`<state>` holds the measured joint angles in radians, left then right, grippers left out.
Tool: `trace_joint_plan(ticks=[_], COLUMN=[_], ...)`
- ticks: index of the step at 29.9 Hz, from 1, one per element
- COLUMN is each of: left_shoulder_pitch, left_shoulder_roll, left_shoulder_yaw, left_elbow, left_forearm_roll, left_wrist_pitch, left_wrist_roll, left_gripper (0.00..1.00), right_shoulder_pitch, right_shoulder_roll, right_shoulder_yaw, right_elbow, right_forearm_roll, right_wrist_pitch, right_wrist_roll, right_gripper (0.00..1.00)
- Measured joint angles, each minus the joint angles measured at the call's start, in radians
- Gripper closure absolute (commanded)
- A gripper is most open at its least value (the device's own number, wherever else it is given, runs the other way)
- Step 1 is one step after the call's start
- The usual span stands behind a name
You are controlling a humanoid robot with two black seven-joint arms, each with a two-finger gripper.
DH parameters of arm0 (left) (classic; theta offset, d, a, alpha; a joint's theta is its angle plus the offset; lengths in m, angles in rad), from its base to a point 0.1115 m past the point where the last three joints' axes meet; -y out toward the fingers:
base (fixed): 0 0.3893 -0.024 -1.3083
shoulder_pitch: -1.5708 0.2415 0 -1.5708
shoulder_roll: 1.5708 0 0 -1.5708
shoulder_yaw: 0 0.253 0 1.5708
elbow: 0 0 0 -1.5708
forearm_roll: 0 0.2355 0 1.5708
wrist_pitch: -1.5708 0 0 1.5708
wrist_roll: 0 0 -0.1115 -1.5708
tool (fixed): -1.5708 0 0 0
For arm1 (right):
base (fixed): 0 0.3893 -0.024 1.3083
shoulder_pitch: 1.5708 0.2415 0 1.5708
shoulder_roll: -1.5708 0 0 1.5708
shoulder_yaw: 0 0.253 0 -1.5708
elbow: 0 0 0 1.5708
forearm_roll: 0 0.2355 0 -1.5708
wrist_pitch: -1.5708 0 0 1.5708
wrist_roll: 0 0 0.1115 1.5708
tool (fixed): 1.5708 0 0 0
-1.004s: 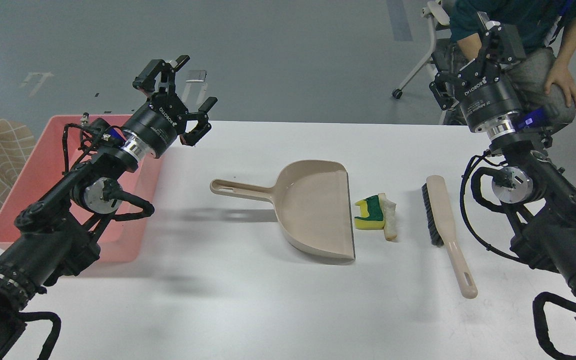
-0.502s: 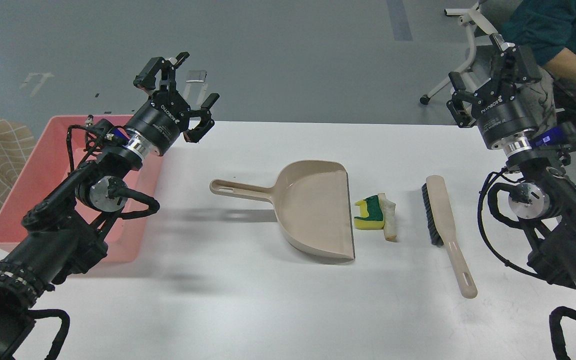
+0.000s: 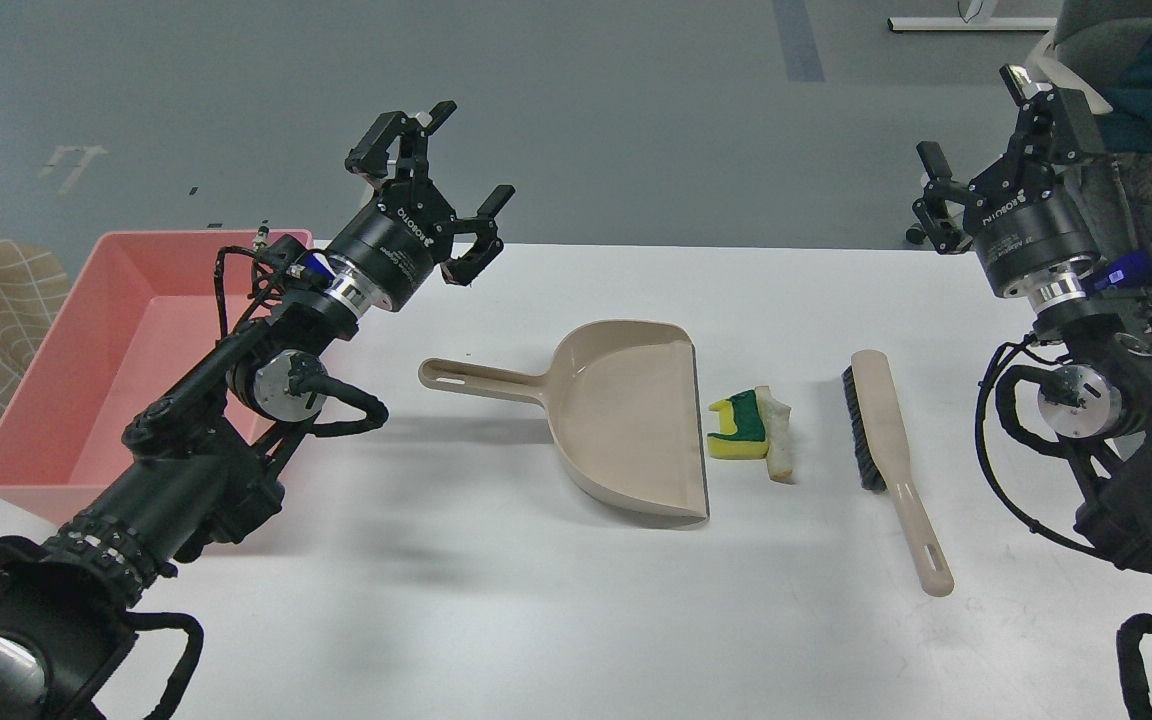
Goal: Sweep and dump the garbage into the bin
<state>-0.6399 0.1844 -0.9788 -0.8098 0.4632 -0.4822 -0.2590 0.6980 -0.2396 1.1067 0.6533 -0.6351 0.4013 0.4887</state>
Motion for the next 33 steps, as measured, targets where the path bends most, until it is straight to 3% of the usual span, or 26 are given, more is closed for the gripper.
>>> trace_joint_plan(ticks=[16,22,33], left_shoulder_pitch=[0.011,0.071,0.274], left_shoulder_roll=[0.011,0.093,0.353], left_shoulder_yaw=[-0.001,0.003,0.001], left_elbow=[-0.045,-0.217,-0.692], left_forearm_roll=[0.055,0.183,0.472], left_wrist_pitch=[0.000,0.026,0.170], left_wrist_roll=[-0.001,0.005,0.024], left_gripper=[0.02,0.02,0.02], right_shoulder_pitch=[-0.002,-0.002,-0.002], right_shoulder_roll=[-0.002,-0.002,0.000], right_shoulder_yaw=[0.000,0.001,0.000], right_elbow=[0.001,0.002,0.002], right_forearm_roll=[0.000,0.000,0.000], right_wrist_pitch=[-0.003,-0.005,-0.011], right_wrist_roll=[0.000,0.000,0.000], right_gripper=[0.00,0.00,0.00])
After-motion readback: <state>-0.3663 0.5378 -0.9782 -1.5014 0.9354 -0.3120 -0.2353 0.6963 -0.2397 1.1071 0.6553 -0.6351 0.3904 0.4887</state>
